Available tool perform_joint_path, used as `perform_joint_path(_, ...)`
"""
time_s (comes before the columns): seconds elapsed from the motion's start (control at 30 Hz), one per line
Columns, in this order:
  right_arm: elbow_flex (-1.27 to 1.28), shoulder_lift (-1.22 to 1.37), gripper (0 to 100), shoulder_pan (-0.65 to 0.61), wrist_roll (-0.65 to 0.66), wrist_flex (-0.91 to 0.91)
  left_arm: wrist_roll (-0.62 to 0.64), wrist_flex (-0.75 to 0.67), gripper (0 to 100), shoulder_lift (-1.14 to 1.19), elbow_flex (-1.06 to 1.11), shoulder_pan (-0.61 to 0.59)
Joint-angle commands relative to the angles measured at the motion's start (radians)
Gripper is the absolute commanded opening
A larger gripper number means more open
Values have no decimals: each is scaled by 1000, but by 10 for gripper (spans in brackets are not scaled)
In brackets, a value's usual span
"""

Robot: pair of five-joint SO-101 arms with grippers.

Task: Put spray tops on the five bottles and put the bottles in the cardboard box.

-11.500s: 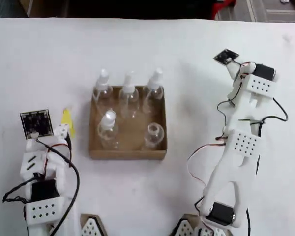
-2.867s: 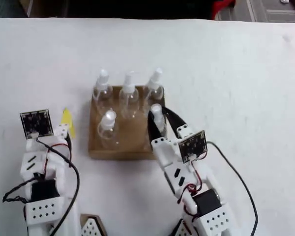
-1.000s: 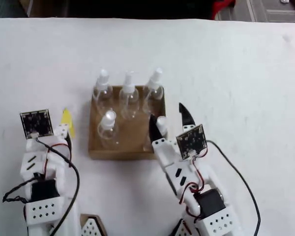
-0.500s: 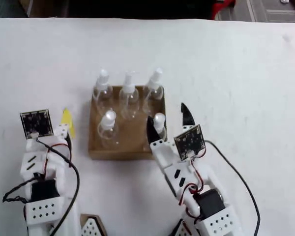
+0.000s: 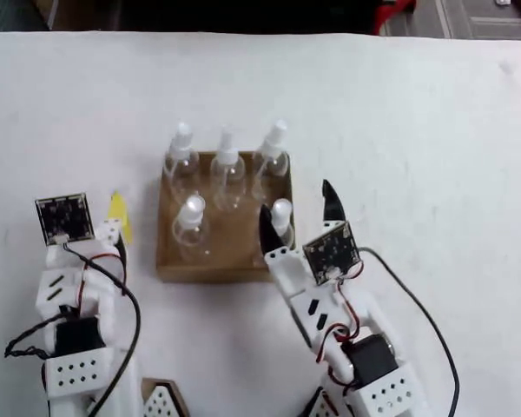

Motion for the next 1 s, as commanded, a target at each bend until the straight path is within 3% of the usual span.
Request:
perform_joint_path(0.0,-87,-8,325,-7,20,10,2,-26,169,-12,-38,7)
perform_joint_path(0.3,-192,-168,325,-25,26,213,2,-28,169,-12,-38,7)
perform_joint_path(0.57,-316,-159,324,-30,17,328,6,-28,169,-12,-40,4)
perform_joint_path(0.83,-810,-159,323,-19,-23,638,9,-28,167,-12,-41,-28)
perform_joint_path(0.97,-1045,-159,282,-18,66,785,9,-21,165,-13,-66,-71)
